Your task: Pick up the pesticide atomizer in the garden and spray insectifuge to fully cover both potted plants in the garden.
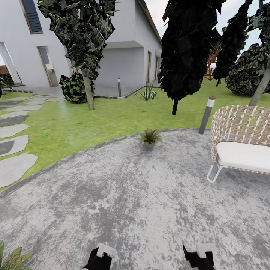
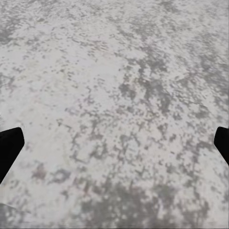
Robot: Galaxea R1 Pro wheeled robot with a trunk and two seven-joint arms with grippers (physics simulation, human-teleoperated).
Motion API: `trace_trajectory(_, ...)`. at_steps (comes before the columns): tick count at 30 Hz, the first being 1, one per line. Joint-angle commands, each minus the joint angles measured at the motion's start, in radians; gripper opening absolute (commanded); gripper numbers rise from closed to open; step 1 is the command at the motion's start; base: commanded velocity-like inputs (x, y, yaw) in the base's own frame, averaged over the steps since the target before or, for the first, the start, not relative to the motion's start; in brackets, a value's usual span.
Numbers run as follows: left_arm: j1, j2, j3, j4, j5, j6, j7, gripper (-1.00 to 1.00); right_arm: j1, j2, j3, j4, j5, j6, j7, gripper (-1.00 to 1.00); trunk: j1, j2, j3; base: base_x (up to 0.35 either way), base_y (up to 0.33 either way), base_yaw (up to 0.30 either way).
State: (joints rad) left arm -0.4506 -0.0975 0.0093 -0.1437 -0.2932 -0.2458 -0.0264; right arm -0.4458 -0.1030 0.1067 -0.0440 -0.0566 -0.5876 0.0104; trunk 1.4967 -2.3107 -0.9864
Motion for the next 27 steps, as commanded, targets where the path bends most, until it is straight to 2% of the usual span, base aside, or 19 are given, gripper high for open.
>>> trace_trajectory(1, 0.000, 0.000, 0.001, 0.001, -0.003, -0.003, -0.002, -1.00, 0.000, 0.000, 0.007, 0.002, -0.006, -0.003, 0.001, 1.00, 0.000, 0.000, -0.001, 0.074, -0.005, 0.000)
trace_trajectory(11, 0.000, 0.002, 0.004, 0.000, -0.003, -0.003, -0.001, -1.00, 0.002, 0.002, 0.007, 0.005, -0.006, -0.004, 0.001, 1.00, 0.000, 0.000, -0.001, 0.213, -0.135, 0.000)
trace_trajectory(14, 0.000, 0.003, 0.019, 0.001, -0.003, -0.003, -0.001, -1.00, 0.003, 0.002, 0.007, 0.006, -0.005, -0.003, 0.001, 1.00, 0.000, 0.000, -0.001, 0.247, -0.168, 0.000)
trace_trajectory(27, 0.000, 0.004, 0.023, 0.001, -0.003, -0.003, -0.001, -1.00, 0.003, 0.003, 0.007, 0.009, -0.005, -0.003, 0.002, 1.00, 0.000, 0.000, -0.001, 0.323, -0.094, 0.000)
